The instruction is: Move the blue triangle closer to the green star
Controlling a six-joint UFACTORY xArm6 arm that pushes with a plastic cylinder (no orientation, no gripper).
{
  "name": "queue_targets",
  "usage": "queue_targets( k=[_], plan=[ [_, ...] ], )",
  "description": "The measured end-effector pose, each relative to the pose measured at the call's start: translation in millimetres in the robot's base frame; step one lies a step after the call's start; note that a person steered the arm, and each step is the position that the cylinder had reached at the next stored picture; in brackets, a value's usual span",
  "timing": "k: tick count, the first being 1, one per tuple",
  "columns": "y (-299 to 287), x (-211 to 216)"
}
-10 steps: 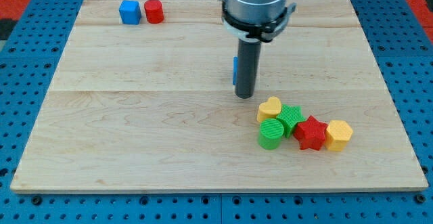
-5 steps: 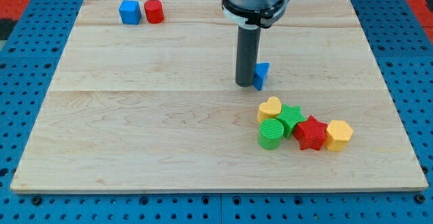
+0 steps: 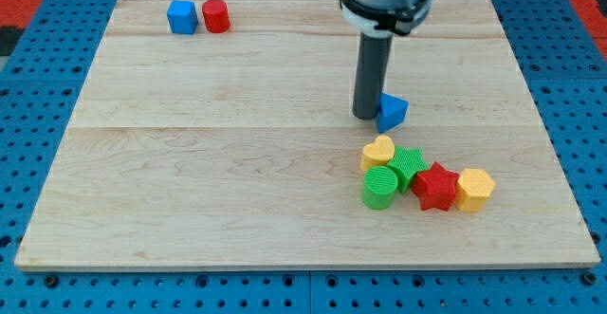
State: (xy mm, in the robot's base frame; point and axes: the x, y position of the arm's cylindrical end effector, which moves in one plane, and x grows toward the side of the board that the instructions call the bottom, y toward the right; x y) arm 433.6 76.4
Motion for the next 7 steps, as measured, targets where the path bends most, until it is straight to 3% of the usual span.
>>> queue_targets(
  k=[2,5,6,7],
  plan=[
    [0.9,-44.6],
    [24.1,16.1],
    [23.3,10.9],
    [31.6,-24.1]
  ],
)
